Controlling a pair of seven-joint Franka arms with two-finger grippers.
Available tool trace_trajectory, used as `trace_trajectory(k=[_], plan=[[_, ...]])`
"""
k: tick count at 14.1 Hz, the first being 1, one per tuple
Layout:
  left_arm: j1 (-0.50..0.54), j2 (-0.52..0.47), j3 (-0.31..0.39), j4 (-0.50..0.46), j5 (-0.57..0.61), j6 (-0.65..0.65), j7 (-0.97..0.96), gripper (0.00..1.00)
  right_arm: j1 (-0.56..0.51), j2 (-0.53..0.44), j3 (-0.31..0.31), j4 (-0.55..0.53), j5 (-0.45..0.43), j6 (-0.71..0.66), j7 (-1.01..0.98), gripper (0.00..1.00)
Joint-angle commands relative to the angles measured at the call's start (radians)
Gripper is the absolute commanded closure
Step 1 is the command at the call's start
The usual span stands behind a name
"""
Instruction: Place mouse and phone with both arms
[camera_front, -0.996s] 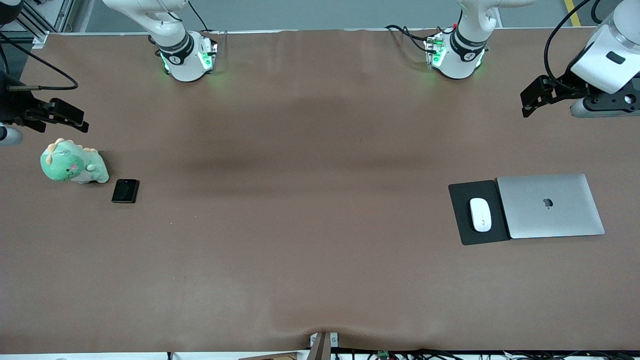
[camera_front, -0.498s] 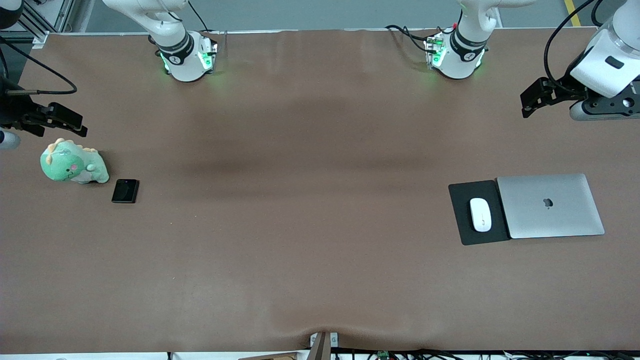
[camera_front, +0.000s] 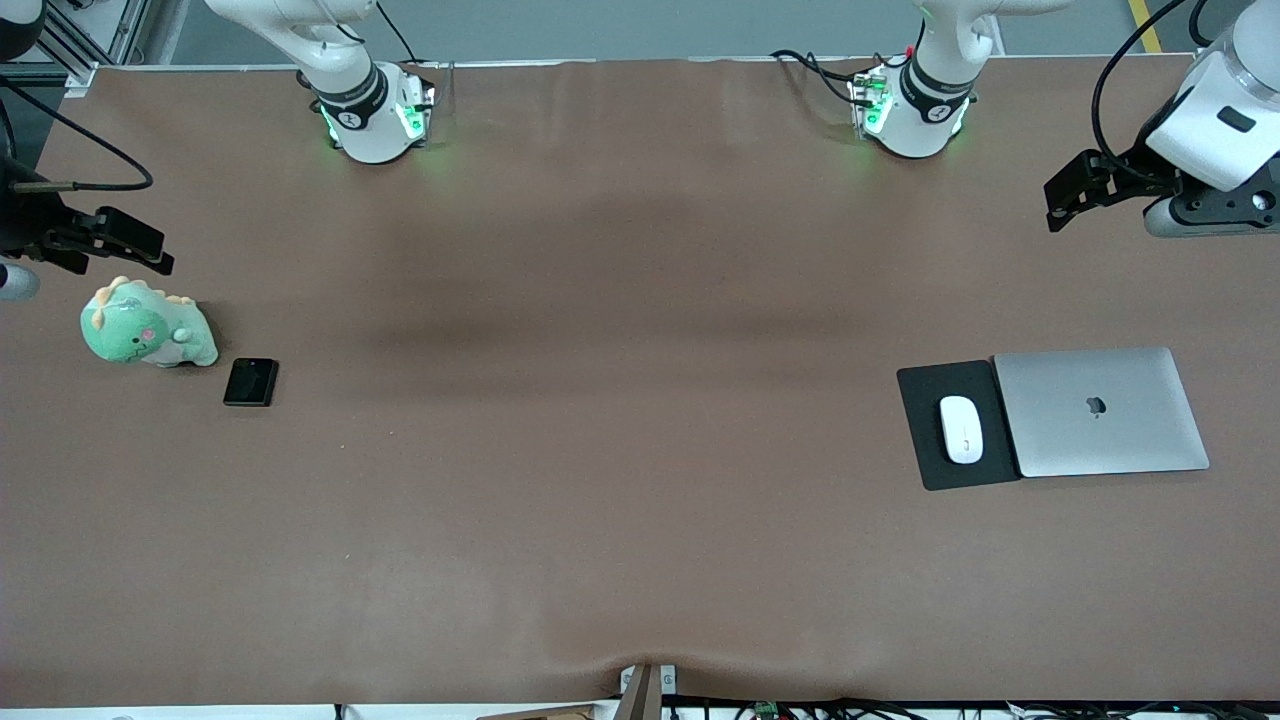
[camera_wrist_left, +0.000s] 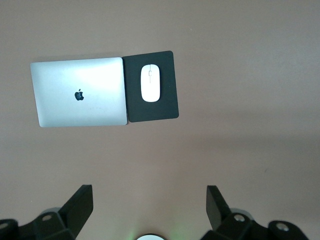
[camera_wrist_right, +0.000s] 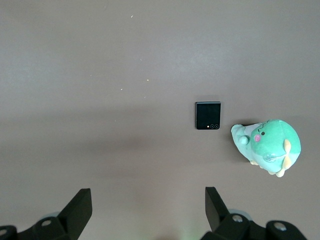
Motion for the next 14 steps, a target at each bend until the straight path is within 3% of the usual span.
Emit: trace_trajectory(k=[1, 14], plan=[[-0.002, 0.015, 0.003, 0.032, -0.020, -0.027, 0.019, 0.00, -0.012, 0.015, 0.007, 0.029, 0.005, -0.006, -0.005, 0.00], [-0.001, 0.035, 0.002, 0.032, -0.020, -0.027, 0.016, 0.00, -0.009, 0.015, 0.006, 0.029, 0.003, -0.006, -0.006, 0.00]])
